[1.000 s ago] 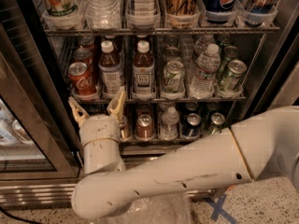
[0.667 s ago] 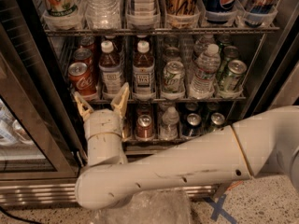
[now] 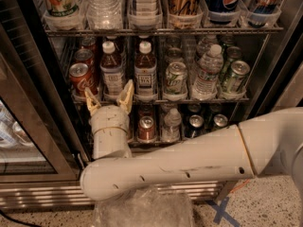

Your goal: Pick blue plastic bottle from middle shelf of fridge

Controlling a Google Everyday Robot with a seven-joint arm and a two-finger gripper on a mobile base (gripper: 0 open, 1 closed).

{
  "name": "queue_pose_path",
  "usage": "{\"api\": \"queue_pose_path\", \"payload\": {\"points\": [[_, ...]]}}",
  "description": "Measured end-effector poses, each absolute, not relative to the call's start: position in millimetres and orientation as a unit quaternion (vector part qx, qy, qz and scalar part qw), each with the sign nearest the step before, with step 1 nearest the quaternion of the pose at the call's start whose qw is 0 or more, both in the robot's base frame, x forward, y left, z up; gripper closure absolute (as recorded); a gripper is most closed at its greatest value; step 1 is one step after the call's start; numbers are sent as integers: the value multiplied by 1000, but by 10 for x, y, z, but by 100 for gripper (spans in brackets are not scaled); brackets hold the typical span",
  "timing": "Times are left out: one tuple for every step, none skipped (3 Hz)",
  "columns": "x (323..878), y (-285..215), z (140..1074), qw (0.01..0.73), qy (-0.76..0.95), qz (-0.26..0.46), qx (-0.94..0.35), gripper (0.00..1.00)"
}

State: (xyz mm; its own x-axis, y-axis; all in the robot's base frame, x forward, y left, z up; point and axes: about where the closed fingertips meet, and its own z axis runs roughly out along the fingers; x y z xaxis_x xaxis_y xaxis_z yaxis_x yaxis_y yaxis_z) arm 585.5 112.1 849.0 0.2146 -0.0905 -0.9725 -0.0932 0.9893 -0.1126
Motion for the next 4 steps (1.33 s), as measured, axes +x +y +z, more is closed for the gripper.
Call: {"api": "queue_pose_path", "payload": {"points": [[5897, 1096, 8474, 774, 629, -2, -71, 22], [5987, 1068, 8439, 772, 633, -3, -65, 26], [6080, 1048, 8429, 769, 636, -3, -63, 26], [6203, 1050, 8434, 766, 639, -1, -68, 26]]}}
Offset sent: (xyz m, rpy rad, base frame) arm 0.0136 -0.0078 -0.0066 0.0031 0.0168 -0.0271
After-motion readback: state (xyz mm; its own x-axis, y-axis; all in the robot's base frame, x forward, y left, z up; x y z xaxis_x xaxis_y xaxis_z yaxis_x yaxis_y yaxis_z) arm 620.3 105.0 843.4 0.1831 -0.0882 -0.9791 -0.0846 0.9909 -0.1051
